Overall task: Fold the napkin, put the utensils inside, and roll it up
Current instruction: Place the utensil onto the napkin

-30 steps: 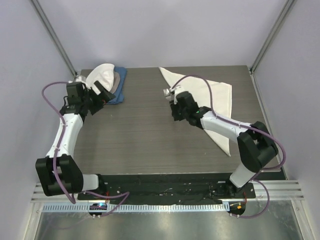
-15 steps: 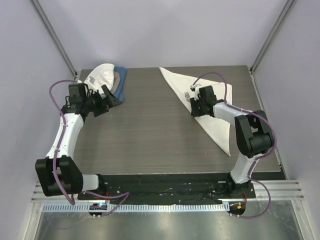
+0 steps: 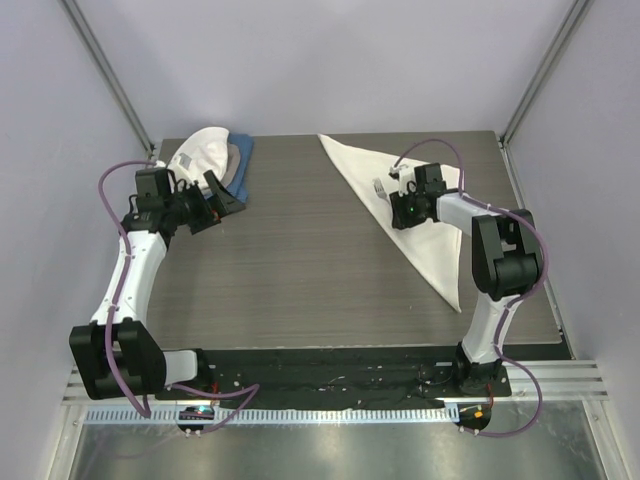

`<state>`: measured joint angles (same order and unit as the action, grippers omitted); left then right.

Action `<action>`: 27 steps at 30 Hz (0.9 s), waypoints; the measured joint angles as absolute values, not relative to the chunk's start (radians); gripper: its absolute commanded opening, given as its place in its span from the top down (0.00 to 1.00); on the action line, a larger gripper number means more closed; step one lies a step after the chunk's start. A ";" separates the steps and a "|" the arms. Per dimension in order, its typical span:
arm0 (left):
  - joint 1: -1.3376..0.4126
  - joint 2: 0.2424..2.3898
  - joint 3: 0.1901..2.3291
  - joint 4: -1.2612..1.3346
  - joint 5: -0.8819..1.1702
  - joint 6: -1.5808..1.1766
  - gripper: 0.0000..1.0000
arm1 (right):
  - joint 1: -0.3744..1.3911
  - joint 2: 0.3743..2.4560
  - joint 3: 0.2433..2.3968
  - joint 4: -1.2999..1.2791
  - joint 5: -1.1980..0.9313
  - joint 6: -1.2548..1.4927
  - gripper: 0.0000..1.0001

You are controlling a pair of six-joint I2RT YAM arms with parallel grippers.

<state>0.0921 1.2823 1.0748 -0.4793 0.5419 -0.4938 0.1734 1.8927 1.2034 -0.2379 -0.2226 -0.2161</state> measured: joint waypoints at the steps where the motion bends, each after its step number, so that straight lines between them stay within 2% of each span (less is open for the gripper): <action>1: 0.092 1.282 1.074 -0.479 0.545 -0.494 0.04 | 0.169 1.901 1.209 -0.246 -0.228 -0.224 0.99; 6: 0.092 1.282 1.071 -0.469 0.554 -0.497 0.03 | 0.167 1.921 1.230 -0.280 -0.234 -0.250 0.98; 13: 0.092 1.287 1.063 -0.463 0.570 -0.506 0.03 | 0.168 1.932 1.261 -0.329 -0.204 -0.253 0.87; 14: 0.092 1.288 1.063 -0.462 0.572 -0.510 0.03 | 0.168 1.932 1.262 -0.332 -0.199 -0.253 0.85; 18: 0.092 1.291 1.061 -0.461 0.578 -0.516 0.03 | 0.168 1.932 1.267 -0.350 -0.176 -0.257 0.60; 25: 0.092 1.294 1.058 -0.461 0.581 -0.516 0.03 | 0.168 1.932 1.278 -0.382 -0.154 -0.260 0.42; 27: 0.092 1.294 1.058 -0.461 0.582 -0.516 0.03 | 0.168 1.932 1.284 -0.395 -0.145 -0.260 0.39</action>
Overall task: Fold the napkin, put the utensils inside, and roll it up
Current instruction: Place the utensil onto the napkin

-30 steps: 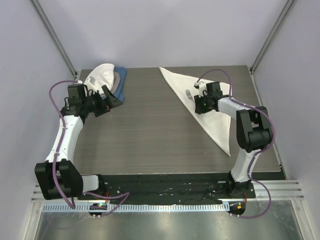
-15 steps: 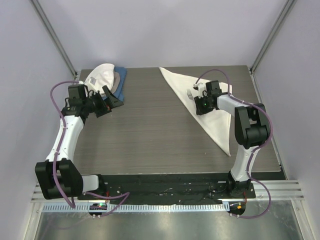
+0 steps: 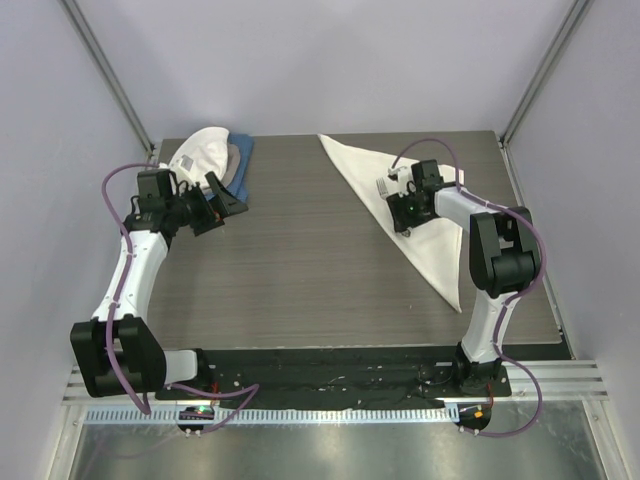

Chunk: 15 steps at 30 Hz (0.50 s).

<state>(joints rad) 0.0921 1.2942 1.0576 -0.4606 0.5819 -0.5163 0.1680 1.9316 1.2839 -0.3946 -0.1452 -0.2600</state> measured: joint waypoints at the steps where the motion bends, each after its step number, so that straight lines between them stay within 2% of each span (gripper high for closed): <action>1: 0.092 1.295 1.058 -0.461 0.582 -0.516 0.03 | 0.168 1.932 1.287 -0.399 -0.142 -0.260 0.38; 6: 0.092 1.299 1.058 -0.460 0.588 -0.518 0.03 | 0.168 1.931 1.304 -0.404 -0.140 -0.251 0.37; 9: 0.092 1.299 1.056 -0.460 0.588 -0.519 0.04 | 0.168 1.935 1.336 -0.391 -0.128 -0.229 0.45; 15: 0.092 1.310 1.056 -0.459 0.589 -0.519 0.04 | 0.168 2.046 1.520 -0.345 -0.107 -0.179 0.51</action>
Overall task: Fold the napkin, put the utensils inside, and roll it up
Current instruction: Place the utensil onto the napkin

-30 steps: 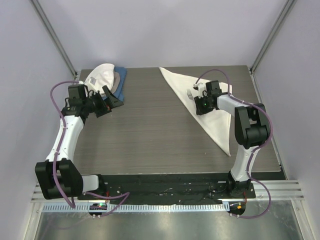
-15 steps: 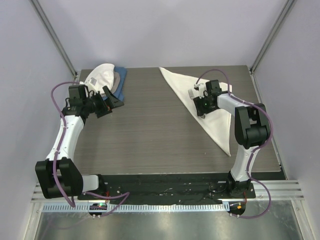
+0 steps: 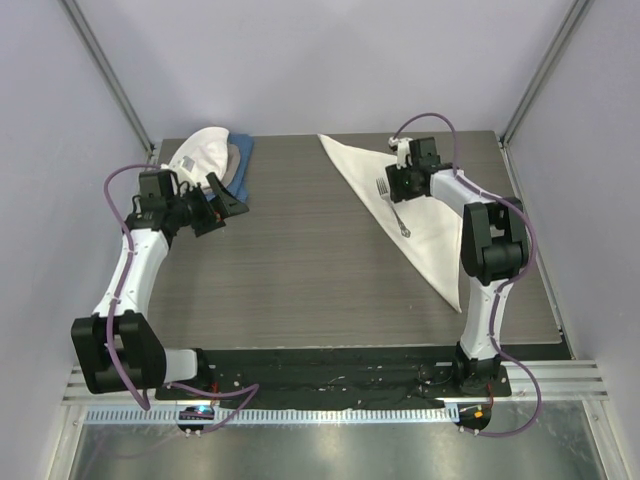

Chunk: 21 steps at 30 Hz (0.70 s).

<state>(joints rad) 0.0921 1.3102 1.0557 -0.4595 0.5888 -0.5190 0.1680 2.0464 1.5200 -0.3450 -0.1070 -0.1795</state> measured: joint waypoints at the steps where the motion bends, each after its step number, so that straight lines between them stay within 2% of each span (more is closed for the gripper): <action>1: 0.092 1.312 1.056 -0.459 0.589 -0.519 0.04 | 0.168 2.065 1.542 -0.343 -0.107 -0.175 0.52; 9: 0.092 1.335 1.056 -0.457 0.592 -0.521 0.06 | 0.171 2.144 1.599 -0.352 -0.122 -0.155 0.53; 21: 0.092 1.355 1.056 -0.454 0.607 -0.524 0.07 | 0.210 2.166 1.599 -0.356 -0.113 -0.155 0.71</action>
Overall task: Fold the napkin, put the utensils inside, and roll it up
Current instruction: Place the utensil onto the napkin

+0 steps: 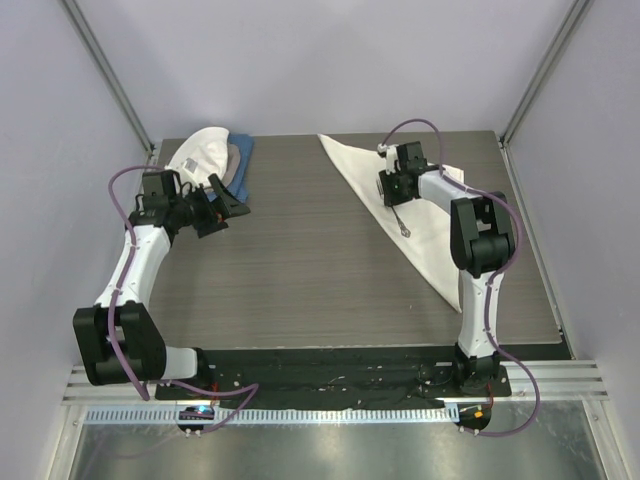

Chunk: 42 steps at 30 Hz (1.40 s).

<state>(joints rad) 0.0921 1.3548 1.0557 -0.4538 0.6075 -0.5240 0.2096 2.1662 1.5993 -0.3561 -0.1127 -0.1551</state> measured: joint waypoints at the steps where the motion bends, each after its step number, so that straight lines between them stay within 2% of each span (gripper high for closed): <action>1: 0.092 1.355 1.056 -0.453 0.607 -0.524 0.07 | 0.213 2.166 1.599 -0.355 -0.112 -0.155 0.73; 3: 0.092 1.355 1.056 -0.453 0.608 -0.524 0.07 | 0.215 2.167 1.599 -0.353 -0.109 -0.155 0.79; 9: 0.092 1.355 1.056 -0.453 0.613 -0.524 0.07 | 0.219 2.167 1.599 -0.353 -0.106 -0.156 0.86; 24: 0.092 1.355 1.056 -0.452 0.626 -0.540 0.07 | 0.234 2.167 1.599 -0.352 -0.102 -0.167 0.86; 25: 0.092 1.355 1.055 -0.451 0.627 -0.541 0.08 | 0.236 2.167 1.599 -0.352 -0.102 -0.168 0.84; 29: 0.092 1.355 1.052 -0.442 0.631 -0.542 0.08 | 0.242 2.167 1.599 -0.353 -0.091 -0.172 0.55; 30: 0.092 1.355 1.050 -0.441 0.633 -0.542 0.08 | 0.245 2.167 1.599 -0.353 -0.082 -0.178 0.52; 34: 0.092 1.355 1.049 -0.437 0.638 -0.543 0.08 | 0.270 2.167 1.607 -0.361 -0.034 -0.182 0.46; 42: 0.092 1.355 1.048 -0.437 0.637 -0.542 0.07 | 0.416 2.167 1.736 -0.401 0.133 -0.212 0.44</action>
<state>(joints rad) 0.0921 1.3548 1.0481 -0.4374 0.6373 -0.5415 0.4160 2.1674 1.7359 -0.4007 0.1333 -0.2119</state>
